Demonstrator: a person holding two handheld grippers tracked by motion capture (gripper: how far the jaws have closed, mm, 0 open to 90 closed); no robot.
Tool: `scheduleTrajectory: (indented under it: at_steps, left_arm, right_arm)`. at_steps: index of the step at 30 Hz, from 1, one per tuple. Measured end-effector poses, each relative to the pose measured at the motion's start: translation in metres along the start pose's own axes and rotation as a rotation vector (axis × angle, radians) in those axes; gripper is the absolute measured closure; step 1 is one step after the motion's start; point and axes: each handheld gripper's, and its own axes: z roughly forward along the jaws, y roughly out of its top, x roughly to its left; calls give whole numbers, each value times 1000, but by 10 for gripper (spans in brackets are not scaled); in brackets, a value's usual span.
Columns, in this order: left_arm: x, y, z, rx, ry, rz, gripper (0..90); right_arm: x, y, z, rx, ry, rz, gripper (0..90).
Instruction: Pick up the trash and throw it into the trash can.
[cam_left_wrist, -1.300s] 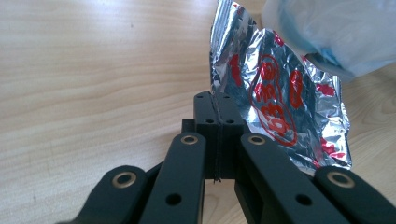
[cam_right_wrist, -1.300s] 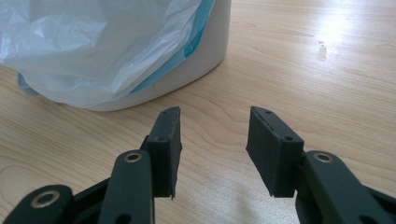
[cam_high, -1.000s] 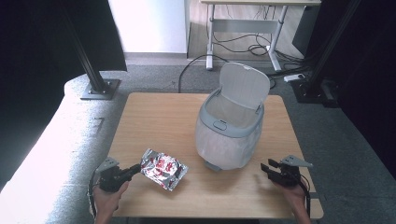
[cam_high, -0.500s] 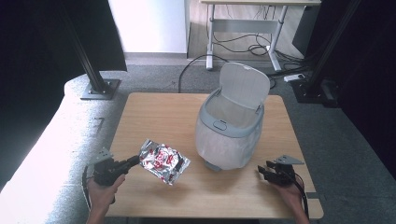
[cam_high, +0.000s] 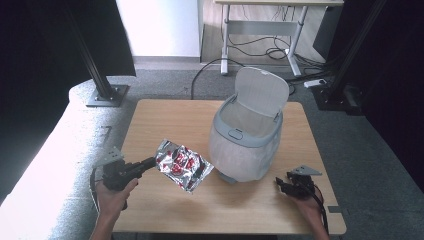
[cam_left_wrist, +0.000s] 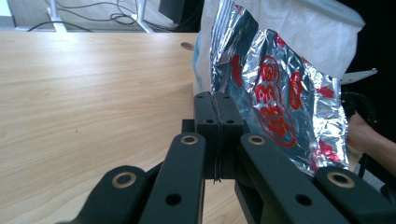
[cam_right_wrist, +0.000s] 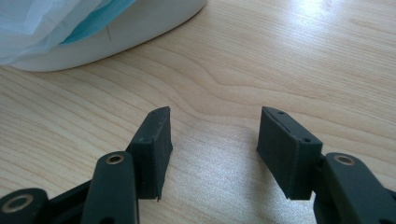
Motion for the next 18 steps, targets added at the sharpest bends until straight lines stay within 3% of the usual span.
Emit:
scheduleTrajectory:
  at_steps: [18]
  left_arm:
    - [-17,39,2,-37,-67,29,900]
  right_arm:
    - [1,0,1,4,0,-5,388]
